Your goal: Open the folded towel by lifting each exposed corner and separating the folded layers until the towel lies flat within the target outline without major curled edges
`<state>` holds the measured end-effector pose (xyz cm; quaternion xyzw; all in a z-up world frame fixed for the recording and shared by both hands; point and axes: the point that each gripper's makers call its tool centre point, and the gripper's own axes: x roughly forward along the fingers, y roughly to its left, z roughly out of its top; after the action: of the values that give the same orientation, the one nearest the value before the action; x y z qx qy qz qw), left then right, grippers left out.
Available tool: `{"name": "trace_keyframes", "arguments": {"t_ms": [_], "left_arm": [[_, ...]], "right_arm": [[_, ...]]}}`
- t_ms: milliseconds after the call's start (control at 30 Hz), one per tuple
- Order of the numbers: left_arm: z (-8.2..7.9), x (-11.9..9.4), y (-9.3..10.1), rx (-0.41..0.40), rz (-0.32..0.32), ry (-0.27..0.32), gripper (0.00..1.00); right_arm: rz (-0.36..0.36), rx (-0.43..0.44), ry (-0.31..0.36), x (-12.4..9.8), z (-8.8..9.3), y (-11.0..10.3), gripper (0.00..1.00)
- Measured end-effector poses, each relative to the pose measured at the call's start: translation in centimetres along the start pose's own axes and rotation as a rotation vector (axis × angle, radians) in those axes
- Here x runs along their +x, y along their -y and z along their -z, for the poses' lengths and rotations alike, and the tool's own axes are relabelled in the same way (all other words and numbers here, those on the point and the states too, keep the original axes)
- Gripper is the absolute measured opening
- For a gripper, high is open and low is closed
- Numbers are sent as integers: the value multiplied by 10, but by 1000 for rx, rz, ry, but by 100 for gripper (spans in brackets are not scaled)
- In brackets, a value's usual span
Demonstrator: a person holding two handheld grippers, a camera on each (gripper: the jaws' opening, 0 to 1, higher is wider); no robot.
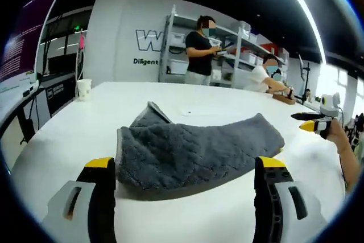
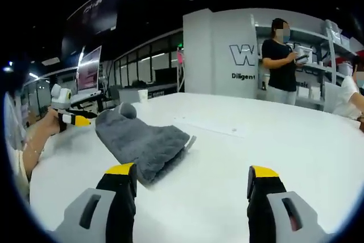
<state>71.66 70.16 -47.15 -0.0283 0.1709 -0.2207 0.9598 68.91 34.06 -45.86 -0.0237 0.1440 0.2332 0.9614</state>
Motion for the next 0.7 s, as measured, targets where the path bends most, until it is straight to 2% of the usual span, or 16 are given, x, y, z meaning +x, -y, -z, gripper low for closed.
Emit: {"name": "trace_keyframes", "arguments": {"t_ms": [167,300,467,567,600,700], "left_arm": [[0,0,0,8,1,-5,100],[-4,-4,-5,6,-5,4,100],[-5,-7,-7,1,-11,11,100],[-4,-9,-8,-19,-7,13,100],[-3,-9,-9,-20,-8,10,100],[-3,-10,-12,-31,-26,13,100]], "right_arm": [[-11,-37,4,8,-17,-7,76],[-37,-80,-8,20,-38,-17,76],[-43,-132,-18,34,-63,-20,75],[-74,-184,38,42,-82,-28,65],[-74,-188,35,43,-82,-30,63],[-87,-189,22,54,-82,-35,65]]}}
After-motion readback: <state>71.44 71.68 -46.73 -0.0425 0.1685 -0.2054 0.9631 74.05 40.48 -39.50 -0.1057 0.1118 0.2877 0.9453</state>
